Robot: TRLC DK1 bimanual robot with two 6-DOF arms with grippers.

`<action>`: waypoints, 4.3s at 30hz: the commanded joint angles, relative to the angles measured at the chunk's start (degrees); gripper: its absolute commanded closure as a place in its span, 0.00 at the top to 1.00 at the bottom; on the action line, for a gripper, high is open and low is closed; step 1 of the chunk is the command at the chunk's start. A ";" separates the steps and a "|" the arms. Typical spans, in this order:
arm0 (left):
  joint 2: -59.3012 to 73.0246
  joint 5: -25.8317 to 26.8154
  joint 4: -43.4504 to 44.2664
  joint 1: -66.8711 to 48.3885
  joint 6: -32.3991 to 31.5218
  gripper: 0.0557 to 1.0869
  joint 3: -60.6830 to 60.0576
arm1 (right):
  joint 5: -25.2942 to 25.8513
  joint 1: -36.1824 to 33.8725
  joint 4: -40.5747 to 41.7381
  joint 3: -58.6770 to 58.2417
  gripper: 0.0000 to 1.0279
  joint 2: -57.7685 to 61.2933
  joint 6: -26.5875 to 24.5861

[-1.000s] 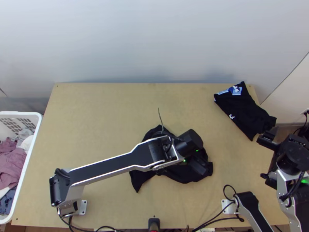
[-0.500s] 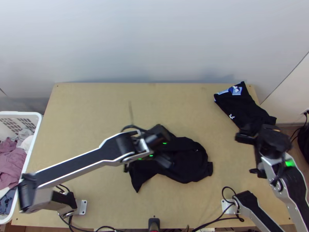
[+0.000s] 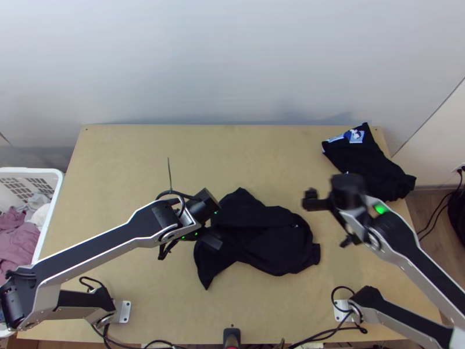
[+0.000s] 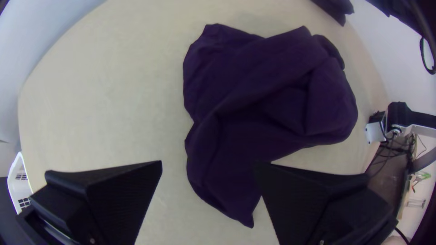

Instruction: Fold the t-shirt

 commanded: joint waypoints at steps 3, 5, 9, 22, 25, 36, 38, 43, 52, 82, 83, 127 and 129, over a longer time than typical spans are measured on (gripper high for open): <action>1.14 1.45 0.39 1.86 0.23 0.95 -3.33 | -10.46 7.13 -1.73 6.83 0.95 15.10 4.92; 2.02 1.63 0.56 2.04 0.14 0.95 -2.89 | -12.04 8.10 -1.73 6.48 0.96 16.68 5.53; 3.78 3.30 0.74 2.04 -0.21 0.95 -1.66 | -13.36 9.15 -1.73 5.16 0.96 20.46 5.71; 8.44 3.65 5.04 1.77 1.02 0.95 -5.70 | -13.36 8.80 -0.15 6.57 0.90 29.86 5.97; 8.96 3.74 6.89 1.86 1.02 0.89 -7.46 | -13.36 8.98 -0.15 7.53 0.66 30.83 5.97; 6.33 4.79 16.91 1.86 -1.00 0.04 -11.50 | -13.27 8.36 -2.43 10.43 0.03 27.93 3.60; 5.89 4.79 16.73 2.12 -0.91 0.04 -11.15 | -13.10 7.48 -3.66 11.49 0.03 27.23 3.69; 3.16 4.79 15.33 6.52 -0.39 0.04 -8.42 | -12.31 4.32 -9.55 17.91 0.03 26.08 3.86; -2.02 4.70 12.08 19.79 0.14 0.04 4.93 | -5.54 1.15 -17.02 34.96 0.03 23.80 1.14; -11.69 2.24 10.14 33.94 3.48 0.04 37.01 | 23.29 4.14 -14.48 64.05 0.03 18.00 -11.60; -10.81 2.07 10.85 33.85 3.92 0.04 37.81 | 23.82 4.05 -14.21 64.14 0.03 17.82 -12.22; -27.42 3.65 16.56 14.96 9.11 0.04 -20.03 | -5.45 15.39 -39.88 32.41 0.03 5.52 3.78; -32.96 4.09 15.42 15.04 9.55 0.04 -25.65 | -9.06 17.41 -41.19 32.06 0.03 5.52 4.66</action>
